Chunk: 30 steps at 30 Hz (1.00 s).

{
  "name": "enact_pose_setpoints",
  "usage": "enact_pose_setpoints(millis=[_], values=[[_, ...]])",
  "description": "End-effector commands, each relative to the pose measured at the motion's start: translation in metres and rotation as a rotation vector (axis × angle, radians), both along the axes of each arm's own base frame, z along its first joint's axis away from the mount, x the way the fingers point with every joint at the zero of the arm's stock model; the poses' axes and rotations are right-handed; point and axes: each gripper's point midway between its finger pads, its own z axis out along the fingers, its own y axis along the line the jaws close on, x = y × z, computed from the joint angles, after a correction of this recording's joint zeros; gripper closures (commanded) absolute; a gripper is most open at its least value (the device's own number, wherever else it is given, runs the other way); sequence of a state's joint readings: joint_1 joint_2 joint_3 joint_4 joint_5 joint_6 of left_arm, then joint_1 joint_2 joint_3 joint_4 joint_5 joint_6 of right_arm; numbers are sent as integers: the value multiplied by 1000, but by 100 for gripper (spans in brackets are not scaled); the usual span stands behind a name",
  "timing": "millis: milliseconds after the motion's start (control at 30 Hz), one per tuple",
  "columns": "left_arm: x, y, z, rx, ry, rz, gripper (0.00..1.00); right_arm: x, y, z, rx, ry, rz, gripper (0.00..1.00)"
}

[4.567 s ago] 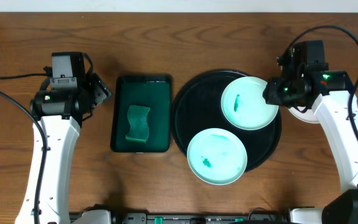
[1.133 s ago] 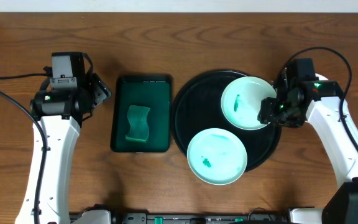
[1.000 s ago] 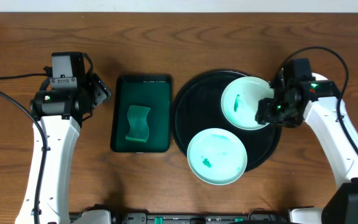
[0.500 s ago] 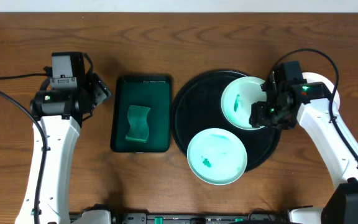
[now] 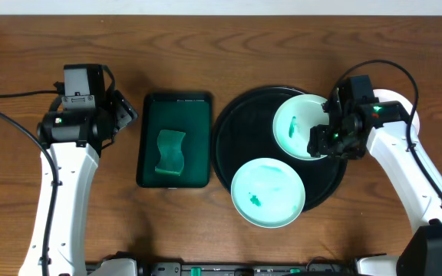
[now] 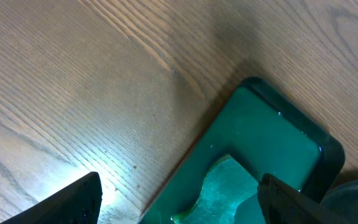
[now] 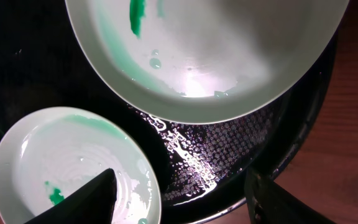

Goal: Clean dirty plates on tray and stack at the side
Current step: 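Hold the plate rim with the right gripper, pulling it slightly right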

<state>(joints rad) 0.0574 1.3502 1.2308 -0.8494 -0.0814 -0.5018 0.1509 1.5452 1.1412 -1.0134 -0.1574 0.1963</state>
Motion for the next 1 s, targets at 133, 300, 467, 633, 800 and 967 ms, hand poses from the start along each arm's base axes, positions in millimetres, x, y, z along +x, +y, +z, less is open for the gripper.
enact_pose_setpoints(millis=[133, 300, 467, 633, 800, 967], values=[[1, 2, 3, 1, -7, 14, 20, -3, 1, -1, -5, 2, 19, 36], [1, 2, 3, 1, -7, 14, 19, -4, 1, -2, -5, 4, 19, 36], [1, 2, 3, 1, -7, 14, 20, -8, 1, -3, -7, 18, 21, 36], [1, 2, 3, 1, -7, 14, 20, -16, 7, -14, -11, 38, 43, 36], [1, 2, 3, 1, -7, 14, 19, -21, 12, -29, -10, 35, 65, 36], [1, 2, 3, 1, -7, 14, 20, -20, 14, -31, -9, 26, 71, 36]])
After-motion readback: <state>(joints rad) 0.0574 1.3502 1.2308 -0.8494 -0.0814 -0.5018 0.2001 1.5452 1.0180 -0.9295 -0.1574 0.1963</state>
